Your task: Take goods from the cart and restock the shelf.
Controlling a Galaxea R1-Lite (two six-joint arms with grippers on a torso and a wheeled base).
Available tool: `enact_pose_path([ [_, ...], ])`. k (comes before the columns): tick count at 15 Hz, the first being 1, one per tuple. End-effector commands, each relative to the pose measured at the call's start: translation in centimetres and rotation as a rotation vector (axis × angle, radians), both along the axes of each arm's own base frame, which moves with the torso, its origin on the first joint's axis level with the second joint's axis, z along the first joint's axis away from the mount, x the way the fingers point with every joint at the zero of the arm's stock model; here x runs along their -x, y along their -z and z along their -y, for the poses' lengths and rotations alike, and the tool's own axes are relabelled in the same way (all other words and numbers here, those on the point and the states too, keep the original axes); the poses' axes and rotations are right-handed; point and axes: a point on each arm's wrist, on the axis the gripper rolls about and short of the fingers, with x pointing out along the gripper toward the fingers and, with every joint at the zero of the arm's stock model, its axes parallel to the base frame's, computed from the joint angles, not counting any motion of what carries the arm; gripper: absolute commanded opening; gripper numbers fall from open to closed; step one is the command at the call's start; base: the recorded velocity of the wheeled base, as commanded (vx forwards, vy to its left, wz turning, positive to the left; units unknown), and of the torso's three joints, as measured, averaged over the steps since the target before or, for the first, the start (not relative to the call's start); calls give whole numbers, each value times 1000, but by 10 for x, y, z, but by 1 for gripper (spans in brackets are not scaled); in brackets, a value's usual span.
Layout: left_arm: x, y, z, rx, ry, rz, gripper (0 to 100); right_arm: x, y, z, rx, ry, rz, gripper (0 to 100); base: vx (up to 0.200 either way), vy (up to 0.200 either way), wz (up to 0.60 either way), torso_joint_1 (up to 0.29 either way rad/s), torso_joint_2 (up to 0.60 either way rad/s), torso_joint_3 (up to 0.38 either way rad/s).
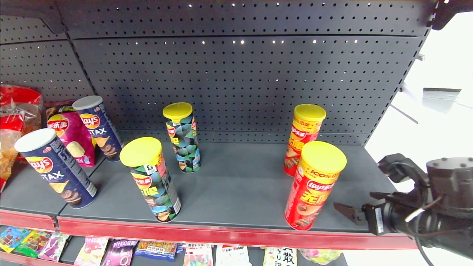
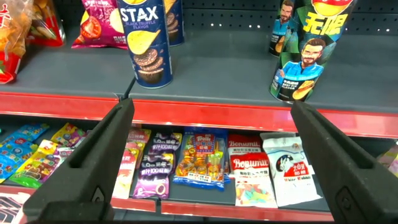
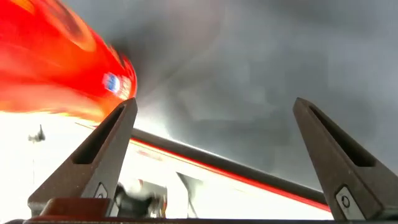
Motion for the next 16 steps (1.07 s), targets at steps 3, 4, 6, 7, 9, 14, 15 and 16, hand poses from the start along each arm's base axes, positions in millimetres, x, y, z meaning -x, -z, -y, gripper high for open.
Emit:
enact_pose_path([
  [3, 0, 0, 0, 0, -2, -1, 100, 85, -40, 54, -21, 44, 307, 100, 0, 0, 0, 0, 0, 0],
  [4, 0, 0, 0, 0, 0, -1, 100, 106, -38, 61, -10, 87, 290, 100, 0, 0, 0, 0, 0, 0],
  [6, 0, 0, 0, 0, 0, -1, 100, 128, -36, 64, -18, 85, 314, 100, 0, 0, 0, 0, 0, 0],
  [7, 0, 0, 0, 0, 0, -1, 100, 130, -34, 64, -18, 88, 317, 100, 0, 0, 0, 0, 0, 0],
  [9, 0, 0, 0, 0, 0, -1, 100, 144, -19, 66, -29, 98, 338, 100, 0, 0, 0, 0, 0, 0],
  [14, 0, 0, 0, 0, 0, -1, 100, 184, 11, 66, 3, 29, 540, 100, 0, 0, 0, 0, 0, 0],
  [15, 0, 0, 0, 0, 1, -1, 100, 185, 11, 66, 4, 29, 551, 100, 0, 0, 0, 0, 0, 0],
  [16, 0, 0, 0, 0, 0, -1, 100, 188, 15, 66, 5, 30, 566, 100, 0, 0, 0, 0, 0, 0],
])
